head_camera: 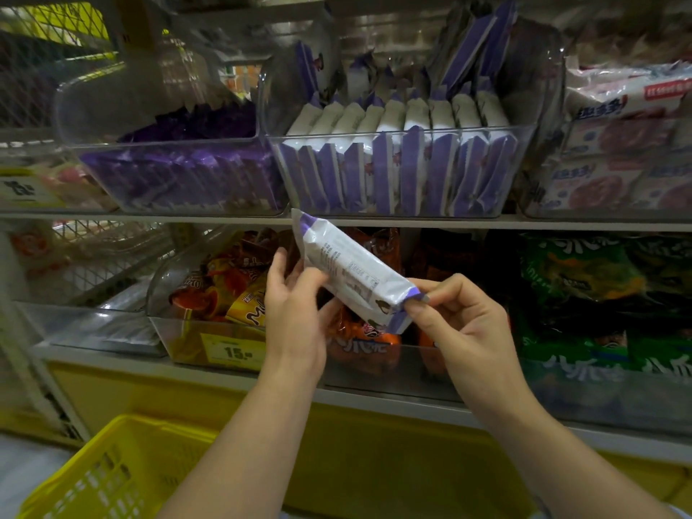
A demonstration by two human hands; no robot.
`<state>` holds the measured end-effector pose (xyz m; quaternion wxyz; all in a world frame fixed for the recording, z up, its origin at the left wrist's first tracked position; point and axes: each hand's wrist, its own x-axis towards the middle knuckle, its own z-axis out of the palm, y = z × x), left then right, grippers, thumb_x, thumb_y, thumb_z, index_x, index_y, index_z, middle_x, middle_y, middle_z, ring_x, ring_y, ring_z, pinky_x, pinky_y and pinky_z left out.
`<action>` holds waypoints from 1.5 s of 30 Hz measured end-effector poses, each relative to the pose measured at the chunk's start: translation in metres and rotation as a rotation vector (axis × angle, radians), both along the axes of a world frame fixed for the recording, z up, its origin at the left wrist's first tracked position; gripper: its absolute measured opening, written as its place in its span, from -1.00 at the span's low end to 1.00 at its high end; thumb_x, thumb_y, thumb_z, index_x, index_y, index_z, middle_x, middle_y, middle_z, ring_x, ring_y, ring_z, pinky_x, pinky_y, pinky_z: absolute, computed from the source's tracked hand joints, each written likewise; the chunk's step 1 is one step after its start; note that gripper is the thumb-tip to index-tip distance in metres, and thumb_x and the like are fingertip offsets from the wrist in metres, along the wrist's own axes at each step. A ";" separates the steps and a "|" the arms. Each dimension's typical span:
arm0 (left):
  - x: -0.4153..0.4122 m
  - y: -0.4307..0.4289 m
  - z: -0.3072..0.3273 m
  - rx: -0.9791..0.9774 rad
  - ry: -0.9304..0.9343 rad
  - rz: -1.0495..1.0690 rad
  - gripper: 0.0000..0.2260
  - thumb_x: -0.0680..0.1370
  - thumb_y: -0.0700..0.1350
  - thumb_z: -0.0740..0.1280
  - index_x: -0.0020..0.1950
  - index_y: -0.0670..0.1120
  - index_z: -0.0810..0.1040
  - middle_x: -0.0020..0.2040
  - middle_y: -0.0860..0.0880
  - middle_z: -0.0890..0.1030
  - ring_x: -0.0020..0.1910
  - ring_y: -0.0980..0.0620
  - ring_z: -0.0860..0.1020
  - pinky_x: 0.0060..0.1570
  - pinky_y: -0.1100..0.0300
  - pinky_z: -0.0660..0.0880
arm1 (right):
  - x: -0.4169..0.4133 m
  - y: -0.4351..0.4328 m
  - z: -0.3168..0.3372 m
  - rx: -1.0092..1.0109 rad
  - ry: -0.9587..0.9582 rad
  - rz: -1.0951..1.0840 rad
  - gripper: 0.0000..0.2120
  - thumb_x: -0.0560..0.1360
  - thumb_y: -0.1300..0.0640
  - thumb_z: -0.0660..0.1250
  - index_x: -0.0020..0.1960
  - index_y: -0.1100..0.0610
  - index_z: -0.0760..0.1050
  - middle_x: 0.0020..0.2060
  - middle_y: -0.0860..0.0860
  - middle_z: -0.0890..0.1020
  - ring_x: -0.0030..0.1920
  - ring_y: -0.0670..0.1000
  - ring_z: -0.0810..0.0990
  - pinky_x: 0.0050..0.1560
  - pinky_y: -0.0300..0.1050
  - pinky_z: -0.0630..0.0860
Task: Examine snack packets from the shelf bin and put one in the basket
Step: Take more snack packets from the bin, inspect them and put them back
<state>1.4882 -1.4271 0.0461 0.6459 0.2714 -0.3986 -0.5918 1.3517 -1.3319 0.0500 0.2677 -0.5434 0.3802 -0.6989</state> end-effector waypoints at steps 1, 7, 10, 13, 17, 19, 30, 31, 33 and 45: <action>0.002 0.000 0.002 0.033 0.019 -0.027 -0.42 0.54 -0.23 0.27 0.54 -0.01 0.21 0.33 -0.15 0.51 0.24 -0.06 0.55 -0.21 0.19 0.60 | 0.001 0.001 0.001 0.000 0.008 0.005 -0.89 0.38 0.15 0.35 -0.22 0.19 0.46 -0.05 -0.11 0.72 0.03 -0.13 0.67 -0.14 -0.31 0.59; 0.006 0.017 0.022 -0.043 -0.030 -0.087 -0.42 0.49 0.10 0.37 0.48 0.03 0.32 0.25 -0.08 0.59 0.22 -0.03 0.58 -0.15 0.16 0.60 | 0.003 0.005 0.015 -0.039 -0.060 -0.012 -0.89 0.39 0.14 0.36 -0.25 0.14 0.47 -0.09 -0.01 0.72 -0.01 -0.03 0.69 -0.13 -0.21 0.62; 0.007 0.032 0.035 -0.217 -0.117 -0.115 -0.12 0.41 0.10 0.49 0.54 0.29 -0.02 0.31 0.11 0.53 0.25 0.04 0.57 0.12 -0.01 0.56 | 0.007 0.009 0.034 -0.077 -0.163 0.046 -0.92 0.37 0.10 0.38 -0.28 0.01 0.52 -0.18 0.01 0.71 -0.06 0.00 0.70 -0.14 -0.18 0.62; 0.008 0.044 0.056 -0.369 -0.211 -0.166 0.08 0.36 0.00 0.48 0.47 0.35 -0.35 0.48 0.09 0.34 0.38 0.02 0.45 0.34 -0.18 0.38 | 0.009 0.013 0.059 -0.129 -0.256 0.097 -0.91 0.37 0.16 0.38 -0.16 0.04 0.48 -0.20 -0.02 0.68 -0.10 -0.04 0.69 -0.17 -0.17 0.62; 0.017 0.052 0.089 -0.438 -0.364 -0.087 0.07 0.42 -0.07 0.46 0.46 0.32 -0.41 0.52 0.01 0.30 0.35 0.07 0.47 0.32 -0.11 0.44 | 0.007 0.018 0.088 -0.111 0.035 -0.076 -0.60 0.50 0.29 0.36 0.21 -0.09 0.39 0.21 -0.15 0.50 0.09 -0.13 0.63 -0.07 -0.25 0.60; 0.025 0.048 0.106 -0.460 -0.453 0.038 0.02 0.49 -0.13 0.44 0.50 0.26 -0.37 0.52 0.02 0.31 0.33 0.11 0.47 0.27 0.05 0.46 | 0.003 0.021 0.105 -0.110 0.451 -0.247 -0.41 0.48 0.16 0.42 0.34 -0.29 0.27 0.36 -0.28 0.32 0.28 -0.24 0.45 0.14 -0.33 0.49; 0.024 0.021 0.201 -0.572 -0.880 0.071 -0.20 0.51 0.17 0.35 0.55 0.26 -0.14 0.36 0.06 0.52 0.26 0.08 0.53 0.00 0.28 0.43 | -0.006 -0.019 0.207 -0.069 1.312 -0.283 -0.16 0.46 -0.11 0.41 0.53 -0.28 -0.07 0.44 -0.16 0.25 0.35 -0.03 0.40 0.25 0.02 0.46; 0.024 0.016 0.209 -0.587 -0.885 0.032 -0.18 0.48 0.21 0.35 0.55 0.27 -0.13 0.38 0.09 0.50 0.28 0.10 0.52 0.00 0.31 0.43 | -0.007 -0.026 0.213 -0.059 1.275 -0.252 -0.16 0.47 -0.08 0.41 0.52 -0.29 -0.09 0.42 -0.14 0.28 0.33 -0.03 0.40 0.26 -0.01 0.44; 0.022 0.006 0.221 -0.616 -0.857 -0.079 -0.09 0.36 0.29 0.39 0.55 0.28 -0.10 0.41 0.11 0.47 0.29 0.13 0.51 0.20 0.15 0.47 | -0.009 -0.040 0.225 -0.063 1.187 -0.198 -0.22 0.50 -0.03 0.39 0.52 -0.28 -0.02 0.41 -0.11 0.30 0.34 -0.06 0.38 0.31 -0.04 0.42; 0.025 -0.084 0.261 -0.713 -1.108 -0.041 -0.15 0.25 0.19 0.21 0.55 0.25 0.05 0.37 0.06 0.50 0.30 0.13 0.49 0.38 0.02 0.38 | -0.011 -0.137 0.257 -0.021 0.920 -0.161 -0.43 0.56 0.01 0.30 0.49 -0.18 0.15 0.13 -0.01 0.59 0.05 -0.11 0.57 0.01 -0.38 0.43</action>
